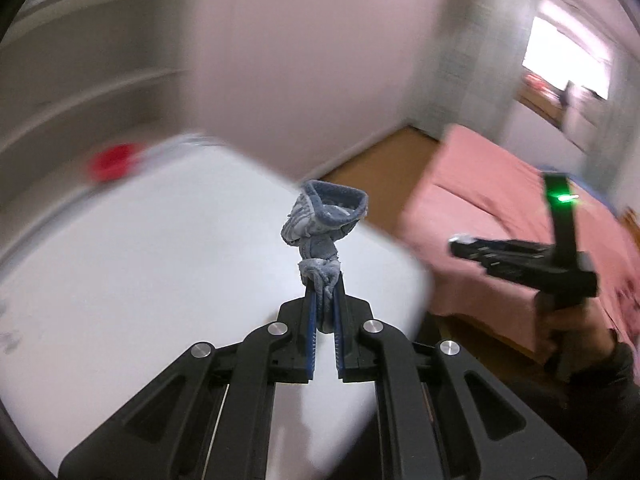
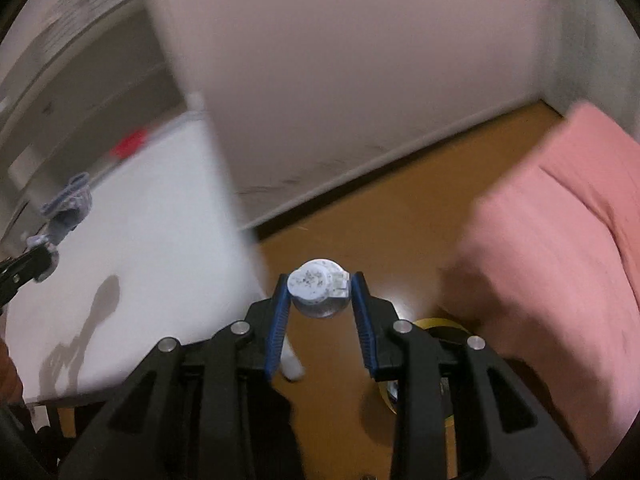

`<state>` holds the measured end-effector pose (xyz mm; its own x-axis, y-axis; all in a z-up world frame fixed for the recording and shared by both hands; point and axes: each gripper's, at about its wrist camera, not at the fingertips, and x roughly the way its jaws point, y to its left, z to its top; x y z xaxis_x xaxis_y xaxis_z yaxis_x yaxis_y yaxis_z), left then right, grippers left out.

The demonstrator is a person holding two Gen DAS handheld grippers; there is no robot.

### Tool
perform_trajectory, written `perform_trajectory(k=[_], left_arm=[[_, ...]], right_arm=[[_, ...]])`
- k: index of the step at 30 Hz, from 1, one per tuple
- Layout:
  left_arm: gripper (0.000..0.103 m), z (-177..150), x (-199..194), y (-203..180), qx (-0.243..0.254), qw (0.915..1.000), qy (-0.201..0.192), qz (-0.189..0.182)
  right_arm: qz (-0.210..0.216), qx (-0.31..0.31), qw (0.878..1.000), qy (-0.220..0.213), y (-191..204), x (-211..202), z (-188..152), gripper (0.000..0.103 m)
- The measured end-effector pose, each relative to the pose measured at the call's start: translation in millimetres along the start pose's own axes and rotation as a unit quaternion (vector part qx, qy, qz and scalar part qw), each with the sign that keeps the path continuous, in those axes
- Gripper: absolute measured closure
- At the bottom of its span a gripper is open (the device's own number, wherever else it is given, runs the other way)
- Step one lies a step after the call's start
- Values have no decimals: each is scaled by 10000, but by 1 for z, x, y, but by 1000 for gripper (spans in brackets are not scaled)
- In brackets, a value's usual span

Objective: Collect trash
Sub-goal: 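Carry the sock and white cup to the bin and release both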

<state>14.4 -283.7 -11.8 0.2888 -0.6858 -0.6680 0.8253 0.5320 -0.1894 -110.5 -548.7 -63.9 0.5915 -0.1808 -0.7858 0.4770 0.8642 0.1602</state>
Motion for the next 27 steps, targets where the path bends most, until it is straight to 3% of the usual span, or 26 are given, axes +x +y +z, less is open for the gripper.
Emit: perform_trajectory(k=[4, 9, 13, 19, 27], left_arm=[[97, -1, 63, -85, 538, 9952, 334, -750], [97, -18, 145, -149, 915, 9850, 1010, -1060], [97, -34, 201, -169, 964, 9764, 1540, -1171], [97, -43, 284, -193, 1020, 9680, 1996, -1129], [97, -60, 330, -198, 1043, 9581, 2426, -1107]], right_arm=[[-346, 611, 9973, 222, -77, 0, -38, 72], [-499, 1203, 9893, 650, -148, 19, -82, 72], [-476, 1427, 9831, 1042, -179, 46, -109, 72], [-359, 1635, 9751, 1455, -210, 87, -132, 72], [-248, 1710, 9721, 1589, -222, 115, -130, 72]])
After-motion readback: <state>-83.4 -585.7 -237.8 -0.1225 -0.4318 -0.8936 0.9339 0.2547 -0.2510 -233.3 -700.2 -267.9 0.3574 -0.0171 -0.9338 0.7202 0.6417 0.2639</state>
